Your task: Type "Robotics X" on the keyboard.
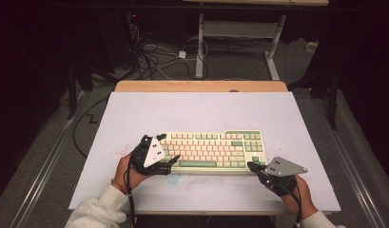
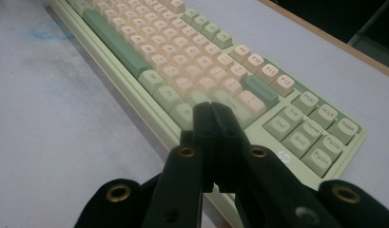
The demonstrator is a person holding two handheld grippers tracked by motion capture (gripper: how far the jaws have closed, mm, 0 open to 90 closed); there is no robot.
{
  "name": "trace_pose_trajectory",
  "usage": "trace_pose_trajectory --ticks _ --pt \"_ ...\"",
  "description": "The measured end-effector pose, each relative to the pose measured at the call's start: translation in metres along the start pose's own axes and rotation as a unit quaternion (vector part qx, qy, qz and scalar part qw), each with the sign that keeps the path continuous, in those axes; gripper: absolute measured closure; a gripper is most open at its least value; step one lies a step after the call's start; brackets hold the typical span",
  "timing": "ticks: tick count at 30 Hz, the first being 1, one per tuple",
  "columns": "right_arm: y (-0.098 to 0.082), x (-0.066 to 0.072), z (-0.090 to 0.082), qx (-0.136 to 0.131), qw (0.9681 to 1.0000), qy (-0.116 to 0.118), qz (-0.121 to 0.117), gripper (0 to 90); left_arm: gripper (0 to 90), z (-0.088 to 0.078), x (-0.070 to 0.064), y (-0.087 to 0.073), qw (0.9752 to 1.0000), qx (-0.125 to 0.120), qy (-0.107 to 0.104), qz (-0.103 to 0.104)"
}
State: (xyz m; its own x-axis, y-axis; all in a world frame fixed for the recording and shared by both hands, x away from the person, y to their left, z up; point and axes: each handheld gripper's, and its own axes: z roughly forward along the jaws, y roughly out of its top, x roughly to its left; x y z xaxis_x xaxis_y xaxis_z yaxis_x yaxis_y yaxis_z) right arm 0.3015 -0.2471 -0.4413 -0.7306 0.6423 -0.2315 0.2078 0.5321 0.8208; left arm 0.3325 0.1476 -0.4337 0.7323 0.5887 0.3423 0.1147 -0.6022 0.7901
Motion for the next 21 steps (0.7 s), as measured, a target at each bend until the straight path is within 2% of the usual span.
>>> trace_pose_trajectory --ticks 3,6,11,15,21 --pt "0.005 -0.001 0.003 0.001 1.0 0.0 0.0 90.0 19.3 -0.004 -0.002 -0.007 1.0 0.005 0.004 -0.003" --pt "0.01 -0.002 0.007 0.002 1.0 0.002 0.0 90.0 19.3 -0.008 -0.004 -0.014 0.9999 0.014 0.007 0.002" --pt "0.017 -0.002 0.017 0.01 0.9999 0.009 -0.003 90.0 19.3 -0.012 -0.005 -0.024 0.9998 0.019 0.007 -0.006" --pt "0.024 0.001 0.027 0.015 0.9997 0.015 -0.01 90.0 19.2 -0.013 -0.006 -0.03 0.9995 0.032 0.005 -0.002" --pt "0.036 0.005 0.045 0.021 0.9991 0.032 -0.017 90.0 18.3 -0.015 -0.008 -0.037 0.9992 0.039 0.005 -0.009"
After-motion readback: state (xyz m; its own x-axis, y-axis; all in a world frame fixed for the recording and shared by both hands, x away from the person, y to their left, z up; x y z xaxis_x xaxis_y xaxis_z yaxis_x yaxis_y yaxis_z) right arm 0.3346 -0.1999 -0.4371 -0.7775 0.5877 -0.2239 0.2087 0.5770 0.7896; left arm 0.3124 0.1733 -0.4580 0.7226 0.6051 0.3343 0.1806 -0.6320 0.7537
